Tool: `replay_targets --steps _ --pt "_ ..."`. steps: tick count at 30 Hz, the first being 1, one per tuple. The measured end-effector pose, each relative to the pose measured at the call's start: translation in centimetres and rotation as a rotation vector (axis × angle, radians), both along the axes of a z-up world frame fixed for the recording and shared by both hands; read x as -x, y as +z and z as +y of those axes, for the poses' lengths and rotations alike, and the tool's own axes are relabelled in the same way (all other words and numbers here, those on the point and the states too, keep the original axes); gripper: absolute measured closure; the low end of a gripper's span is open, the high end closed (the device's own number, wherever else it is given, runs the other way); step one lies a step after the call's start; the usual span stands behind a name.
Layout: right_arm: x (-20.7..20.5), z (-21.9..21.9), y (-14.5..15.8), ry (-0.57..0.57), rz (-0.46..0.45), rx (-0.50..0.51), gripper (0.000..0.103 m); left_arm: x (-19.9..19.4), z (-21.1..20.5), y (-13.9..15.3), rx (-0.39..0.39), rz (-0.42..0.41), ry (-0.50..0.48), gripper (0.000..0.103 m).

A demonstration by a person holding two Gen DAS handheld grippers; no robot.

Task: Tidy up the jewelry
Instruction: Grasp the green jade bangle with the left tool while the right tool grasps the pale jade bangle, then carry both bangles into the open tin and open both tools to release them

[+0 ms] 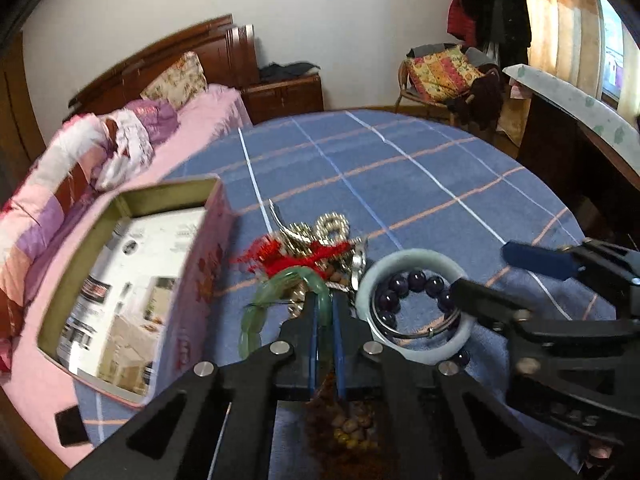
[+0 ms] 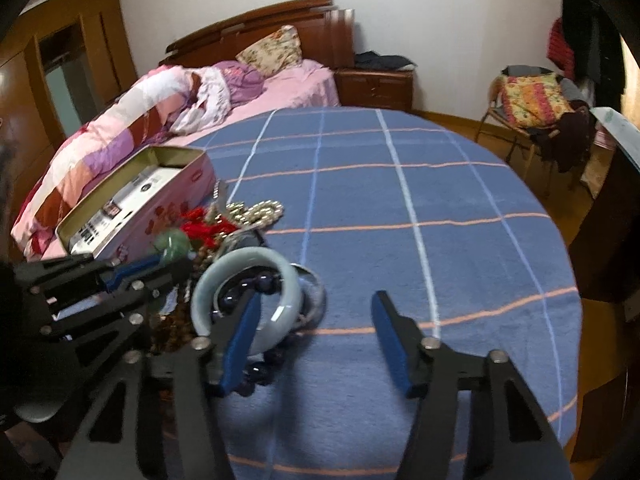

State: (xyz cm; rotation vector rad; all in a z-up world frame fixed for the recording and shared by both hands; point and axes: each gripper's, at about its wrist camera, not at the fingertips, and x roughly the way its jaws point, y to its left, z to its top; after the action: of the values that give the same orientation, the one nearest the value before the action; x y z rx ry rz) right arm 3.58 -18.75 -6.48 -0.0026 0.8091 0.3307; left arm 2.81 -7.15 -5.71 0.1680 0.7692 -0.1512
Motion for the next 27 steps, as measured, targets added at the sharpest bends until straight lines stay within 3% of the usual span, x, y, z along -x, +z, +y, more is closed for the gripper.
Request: replay_targets --steps 2,6,11,27 --pt "-0.4 0.6 -0.2 0.018 0.009 0.017 0.058 0.1 0.3 0.7 0.001 -0.019 0.004 0.098" --pt "-1.2 1.5 -1.1 0.047 0.049 0.053 0.067 0.6 1.2 2.1 0.016 -0.054 0.011 0.098" --pt "-0.9 0.9 -1.0 0.061 0.053 0.039 0.088 1.2 2.2 3.5 0.032 -0.089 0.027 0.098" --pt "0.3 0.5 0.9 0.071 -0.012 -0.003 0.089 2.0 4.9 5.8 0.083 -0.144 0.078 0.098"
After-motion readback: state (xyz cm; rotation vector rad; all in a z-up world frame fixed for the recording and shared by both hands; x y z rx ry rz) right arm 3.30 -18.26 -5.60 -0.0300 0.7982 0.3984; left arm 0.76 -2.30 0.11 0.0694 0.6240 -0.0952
